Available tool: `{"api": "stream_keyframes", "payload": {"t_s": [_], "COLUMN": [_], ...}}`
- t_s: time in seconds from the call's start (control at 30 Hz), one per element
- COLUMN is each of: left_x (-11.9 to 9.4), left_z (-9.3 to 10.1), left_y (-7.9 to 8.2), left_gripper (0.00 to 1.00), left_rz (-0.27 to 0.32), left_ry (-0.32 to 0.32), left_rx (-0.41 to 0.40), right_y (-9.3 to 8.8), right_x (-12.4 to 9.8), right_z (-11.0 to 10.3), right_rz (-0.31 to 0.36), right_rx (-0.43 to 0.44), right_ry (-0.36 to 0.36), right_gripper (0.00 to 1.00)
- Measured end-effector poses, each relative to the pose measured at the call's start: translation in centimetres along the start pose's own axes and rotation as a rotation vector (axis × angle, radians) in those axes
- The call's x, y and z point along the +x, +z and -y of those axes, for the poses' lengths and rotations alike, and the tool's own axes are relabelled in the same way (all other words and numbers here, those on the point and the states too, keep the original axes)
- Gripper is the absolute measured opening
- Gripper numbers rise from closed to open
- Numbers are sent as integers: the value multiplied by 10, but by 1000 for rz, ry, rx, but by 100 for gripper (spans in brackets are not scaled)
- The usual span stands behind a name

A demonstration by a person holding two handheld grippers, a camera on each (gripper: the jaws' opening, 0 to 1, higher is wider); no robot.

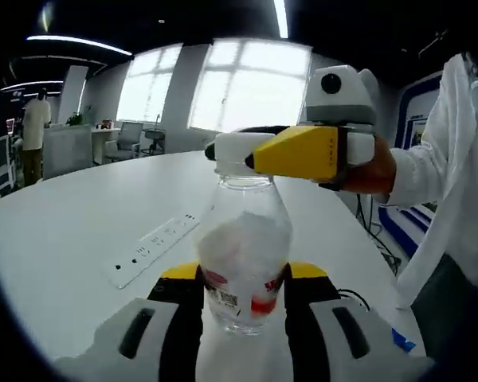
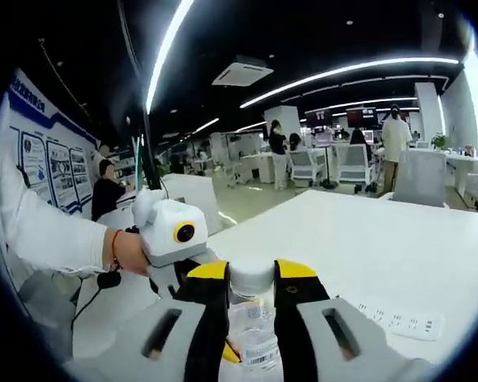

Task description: Arrange the tabletop items into an orderly group along one side of the table until the central work area is clear of visible clutter.

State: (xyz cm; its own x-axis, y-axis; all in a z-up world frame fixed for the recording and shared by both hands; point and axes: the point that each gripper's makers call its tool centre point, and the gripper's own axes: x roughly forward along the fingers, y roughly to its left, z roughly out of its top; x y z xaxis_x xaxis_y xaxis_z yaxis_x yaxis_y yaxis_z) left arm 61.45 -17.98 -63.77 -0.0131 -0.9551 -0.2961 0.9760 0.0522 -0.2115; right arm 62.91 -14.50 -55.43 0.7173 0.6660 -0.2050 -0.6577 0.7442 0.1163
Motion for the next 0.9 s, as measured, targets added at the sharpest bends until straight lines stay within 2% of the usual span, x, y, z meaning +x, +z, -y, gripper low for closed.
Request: {"api": "stream_keyframes", "payload": {"t_s": [0.2, 0.33, 0.47, 0.9], "left_x": [9, 13, 15, 24], "left_z": [-6, -10, -12, -15], "left_y": [-10, -19, -22, -38], "left_gripper": [38, 39, 39, 39], "left_rz": [-22, -45, -53, -83], "left_ry": [-3, 3, 7, 35], "left_rx": [38, 54, 68, 87], "right_y": [-13, -22, -25, -43], "right_x": [1, 3, 4, 3], "right_z": [11, 14, 17, 20], "right_rz": [12, -3, -3, -42], "right_rx": [-25, -35, -45, -106], "right_ry": [-19, -18, -20, 16], "right_gripper": [19, 19, 19, 19]}}
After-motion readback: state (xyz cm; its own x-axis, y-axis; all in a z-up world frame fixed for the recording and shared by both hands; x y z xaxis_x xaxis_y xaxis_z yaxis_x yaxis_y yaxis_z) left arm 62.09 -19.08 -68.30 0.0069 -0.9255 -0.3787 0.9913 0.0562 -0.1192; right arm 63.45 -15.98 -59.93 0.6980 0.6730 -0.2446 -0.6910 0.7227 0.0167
